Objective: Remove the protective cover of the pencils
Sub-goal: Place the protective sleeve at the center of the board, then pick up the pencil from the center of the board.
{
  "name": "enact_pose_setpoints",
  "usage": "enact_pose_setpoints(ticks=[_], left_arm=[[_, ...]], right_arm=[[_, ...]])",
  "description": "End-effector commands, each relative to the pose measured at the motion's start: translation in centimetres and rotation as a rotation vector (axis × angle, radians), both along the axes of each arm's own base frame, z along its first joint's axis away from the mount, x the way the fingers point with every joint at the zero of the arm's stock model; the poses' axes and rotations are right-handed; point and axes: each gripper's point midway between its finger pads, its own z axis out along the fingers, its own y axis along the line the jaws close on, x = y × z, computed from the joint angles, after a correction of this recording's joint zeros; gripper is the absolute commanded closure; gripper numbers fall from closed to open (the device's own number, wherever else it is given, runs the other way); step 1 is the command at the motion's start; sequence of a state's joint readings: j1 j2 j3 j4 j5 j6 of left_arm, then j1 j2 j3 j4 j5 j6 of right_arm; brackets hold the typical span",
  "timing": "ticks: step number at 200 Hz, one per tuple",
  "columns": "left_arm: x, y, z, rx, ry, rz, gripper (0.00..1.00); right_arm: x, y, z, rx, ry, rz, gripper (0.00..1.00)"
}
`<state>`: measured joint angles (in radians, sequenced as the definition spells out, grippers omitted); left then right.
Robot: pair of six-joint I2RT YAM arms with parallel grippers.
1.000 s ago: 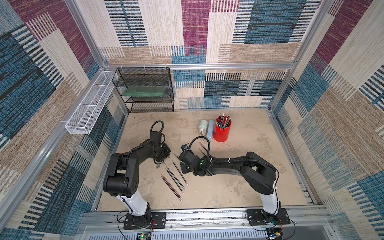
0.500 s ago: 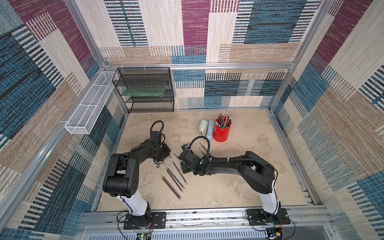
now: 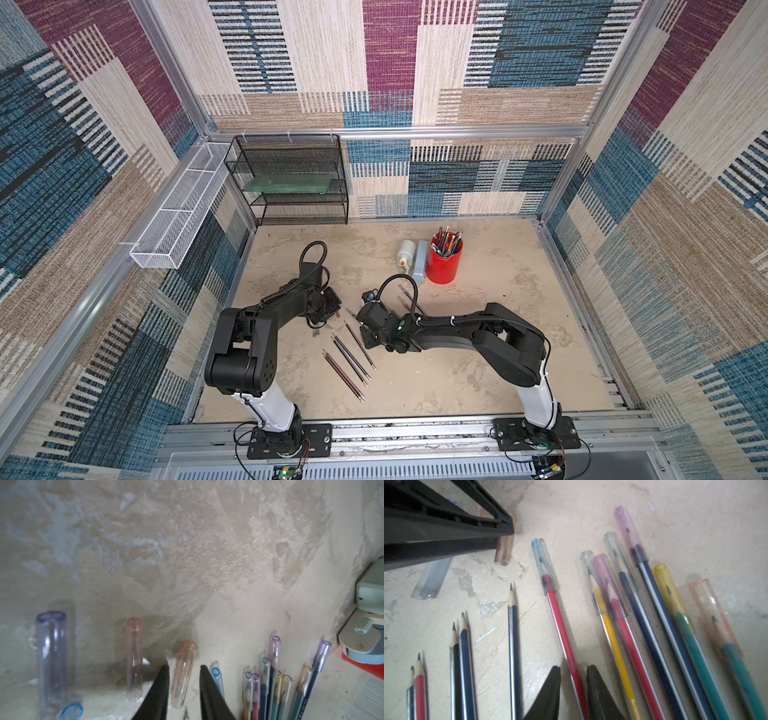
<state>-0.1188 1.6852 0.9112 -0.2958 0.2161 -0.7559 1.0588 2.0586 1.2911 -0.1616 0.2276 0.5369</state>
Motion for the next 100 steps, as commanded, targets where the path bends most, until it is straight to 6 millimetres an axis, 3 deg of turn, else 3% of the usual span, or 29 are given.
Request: enact_pose_setpoints(ticks=[1,49,100], left_arm=[[-0.5,0.2,-0.3,0.013,0.015,-0.013,0.70],[-0.4,0.0,0.3,0.002,-0.012,-0.015,0.68],[-0.5,0.1,1.4,0.000,-0.055,-0.012,0.56]], right_arm=[[-0.3,-0.4,-0.7,-0.026,0.015,-0.002,0.73],[-0.4,-0.3,-0.8,-0.030,0.014,0.000,0.76],[-0.4,-0.2,-1.1,-0.033,0.017,0.001,0.79]])
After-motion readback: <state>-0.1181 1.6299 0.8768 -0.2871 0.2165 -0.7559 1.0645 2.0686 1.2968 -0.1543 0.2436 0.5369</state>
